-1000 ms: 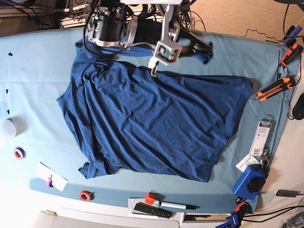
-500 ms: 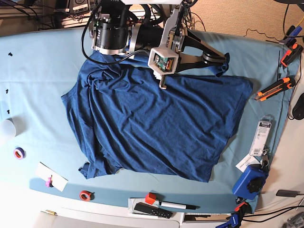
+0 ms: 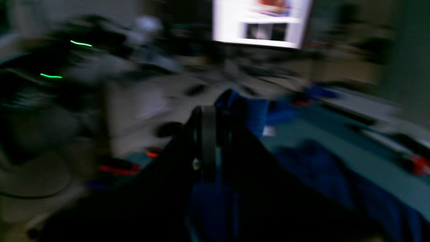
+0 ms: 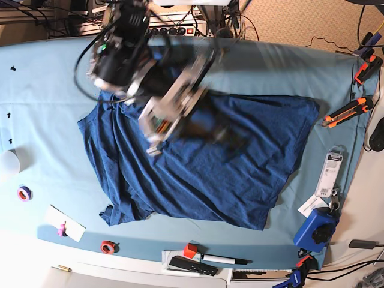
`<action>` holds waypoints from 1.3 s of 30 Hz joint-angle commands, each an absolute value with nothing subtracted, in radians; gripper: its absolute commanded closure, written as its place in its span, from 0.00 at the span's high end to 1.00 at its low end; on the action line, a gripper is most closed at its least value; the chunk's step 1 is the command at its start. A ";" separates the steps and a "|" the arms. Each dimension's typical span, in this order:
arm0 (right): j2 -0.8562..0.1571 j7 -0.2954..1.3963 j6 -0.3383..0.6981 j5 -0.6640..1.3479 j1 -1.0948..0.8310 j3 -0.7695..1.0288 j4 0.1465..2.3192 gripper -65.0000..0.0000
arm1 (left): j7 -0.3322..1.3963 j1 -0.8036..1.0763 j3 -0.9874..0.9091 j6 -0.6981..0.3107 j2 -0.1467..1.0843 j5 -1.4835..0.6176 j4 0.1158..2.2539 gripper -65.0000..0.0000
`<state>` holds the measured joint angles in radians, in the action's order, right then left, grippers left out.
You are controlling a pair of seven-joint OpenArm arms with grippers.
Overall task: Layout the t-shirt on the table in an organized manner, then fold the t-shirt properly
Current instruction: 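Lower the held fabric onto the shirt and open the right gripper, then withdraw the right gripper and move the left gripper to the shirt's edge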
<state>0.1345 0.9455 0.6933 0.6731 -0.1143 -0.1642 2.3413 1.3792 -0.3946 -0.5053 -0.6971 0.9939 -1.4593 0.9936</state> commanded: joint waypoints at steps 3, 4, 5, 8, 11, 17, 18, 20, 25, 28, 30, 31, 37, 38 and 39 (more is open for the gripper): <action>0.141 0.947 0.698 0.669 -0.113 -0.174 2.356 0.00 | 1.354 -0.416 -0.514 -0.698 1.029 -1.484 1.006 0.51; 0.141 0.966 0.698 0.669 -0.123 -0.184 2.356 0.00 | 1.351 -0.416 -0.514 -0.698 1.029 -1.484 1.006 0.51; 0.141 0.992 0.698 0.669 -0.135 -0.195 2.356 0.00 | 1.350 -0.416 -0.514 -0.698 1.030 -1.484 1.006 0.51; 0.141 1.066 0.698 0.664 -0.175 -0.234 2.356 0.00 | 1.342 -0.416 -0.514 -0.698 1.028 -1.484 1.006 0.51; 0.135 1.085 0.698 0.602 -0.206 -0.265 2.356 0.00 | 1.343 -0.415 -0.514 -0.698 1.024 -1.484 1.006 0.51; 0.135 1.085 0.698 0.556 -0.216 -0.269 2.356 0.00 | 1.345 -0.416 -0.514 -0.698 0.967 -1.484 1.006 0.51; 0.136 1.089 0.698 0.555 -0.216 -0.269 2.356 0.00 | 1.346 -0.416 -0.514 -0.698 0.946 -1.484 1.006 0.51; 0.135 1.091 0.698 0.555 -0.216 -0.269 2.356 0.00 | 1.355 -0.415 -0.514 -0.698 0.898 -1.484 1.006 0.51; 0.136 1.090 0.698 0.548 -0.220 -0.269 2.356 0.00 | 1.374 -0.412 -0.514 -0.698 0.785 -1.484 1.006 0.51; 0.136 1.089 0.698 0.549 -0.221 -0.269 2.356 0.00 | 1.372 -0.413 -0.514 -0.698 0.735 -1.484 1.006 0.51; 0.136 1.087 0.698 0.550 -0.221 -0.270 2.338 0.00 | 1.373 -0.413 -0.514 -0.698 0.709 -1.484 1.006 0.51; 0.136 1.088 0.698 0.557 -0.221 -0.270 2.312 0.00 | 1.373 -0.413 -0.514 -0.698 0.698 -1.484 1.006 0.51; 0.136 1.137 0.698 0.681 -0.221 -0.270 2.249 0.00 | 1.373 -0.413 -0.514 -0.698 0.664 -1.484 1.006 0.51; 0.136 1.158 0.698 0.690 -0.221 -0.270 2.249 0.00 | 1.372 -0.413 -0.514 -0.698 0.662 -1.484 1.006 0.51; 0.136 1.178 0.698 0.693 -0.222 -0.270 2.249 0.00 | 1.369 -0.413 -0.514 -0.698 0.662 -1.484 1.006 0.51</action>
<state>0.1280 1.2095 0.6968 0.6693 -0.2276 -0.2668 2.2341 1.3872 -0.3908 -0.5056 -0.6968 0.6376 -1.4559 0.9901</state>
